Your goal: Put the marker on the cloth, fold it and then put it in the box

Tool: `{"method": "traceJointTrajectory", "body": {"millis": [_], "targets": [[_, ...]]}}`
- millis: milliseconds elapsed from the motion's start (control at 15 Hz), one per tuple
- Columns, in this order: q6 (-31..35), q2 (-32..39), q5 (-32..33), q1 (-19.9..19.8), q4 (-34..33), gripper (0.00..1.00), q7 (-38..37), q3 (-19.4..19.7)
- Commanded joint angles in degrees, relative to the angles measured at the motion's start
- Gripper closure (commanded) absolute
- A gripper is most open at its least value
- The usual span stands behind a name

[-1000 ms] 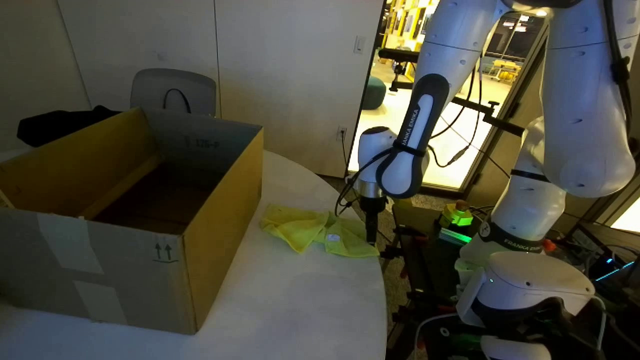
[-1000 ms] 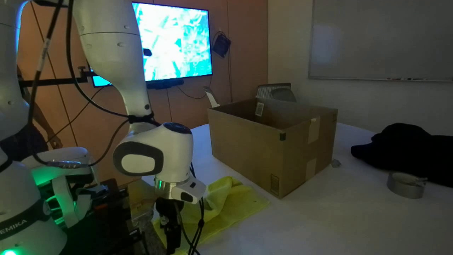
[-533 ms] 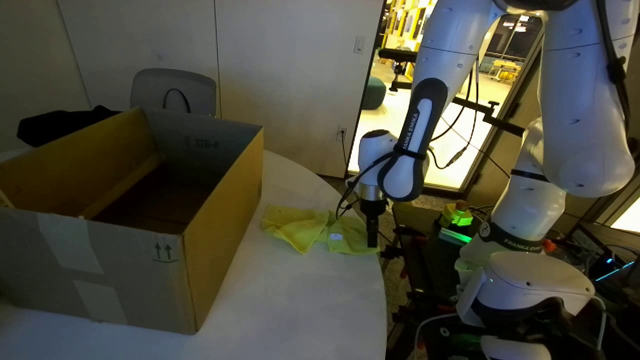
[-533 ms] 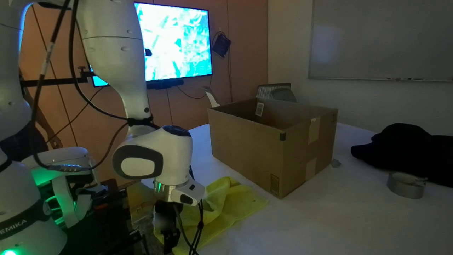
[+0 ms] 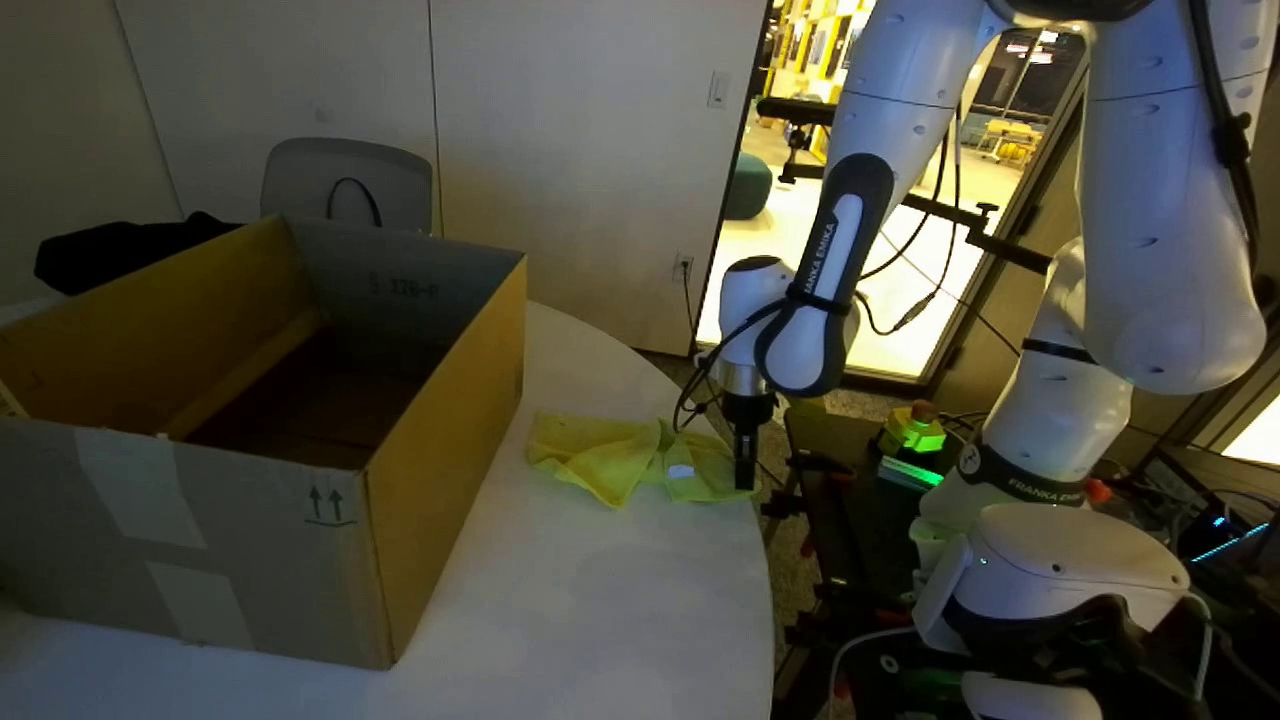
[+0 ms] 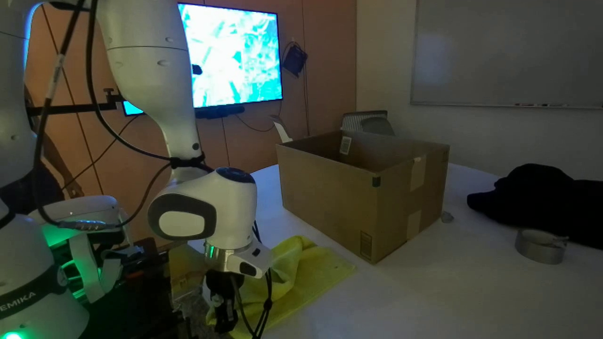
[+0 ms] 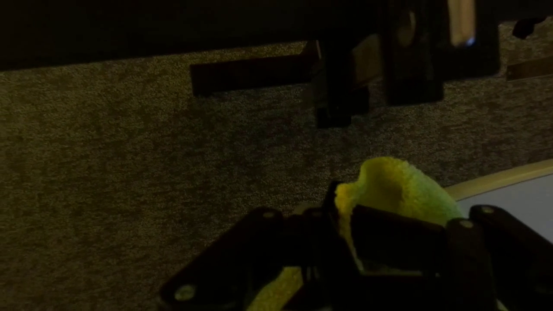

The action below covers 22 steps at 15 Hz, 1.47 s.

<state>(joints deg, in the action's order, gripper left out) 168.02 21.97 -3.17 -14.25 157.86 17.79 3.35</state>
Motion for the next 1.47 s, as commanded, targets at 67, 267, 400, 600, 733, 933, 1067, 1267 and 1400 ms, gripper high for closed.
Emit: {"method": "traceJointTrajectory", "body": {"millis": [67, 267, 400, 600, 733, 933, 1067, 1267, 1400], "targets": [[-1.9, -7.6, 2.6, 1.5, 0.0, 0.96, -3.1, 2.3], [-4.6, -13.7, 3.5, 2.8, -0.1, 0.97, -4.5, 3.7], [-3.6, -20.7, 3.5, 3.8, 2.8, 0.97, -6.4, 3.4], [-5.1, -25.4, -0.1, 5.2, -0.6, 0.98, -8.9, 1.8], [-4.4, -29.2, -0.5, 6.9, 1.2, 0.97, -11.9, 1.2], [-2.6, -28.4, 1.0, 8.4, -0.6, 0.98, -19.7, -0.5], [-1.6, -27.2, 0.8, 9.9, -0.7, 0.97, -23.7, -2.1], [1.7, -18.4, 3.0, 10.6, -5.5, 0.99, -32.7, -4.6], [3.1, -13.7, 7.3, 11.7, -8.4, 0.99, -40.4, -4.5]]}}
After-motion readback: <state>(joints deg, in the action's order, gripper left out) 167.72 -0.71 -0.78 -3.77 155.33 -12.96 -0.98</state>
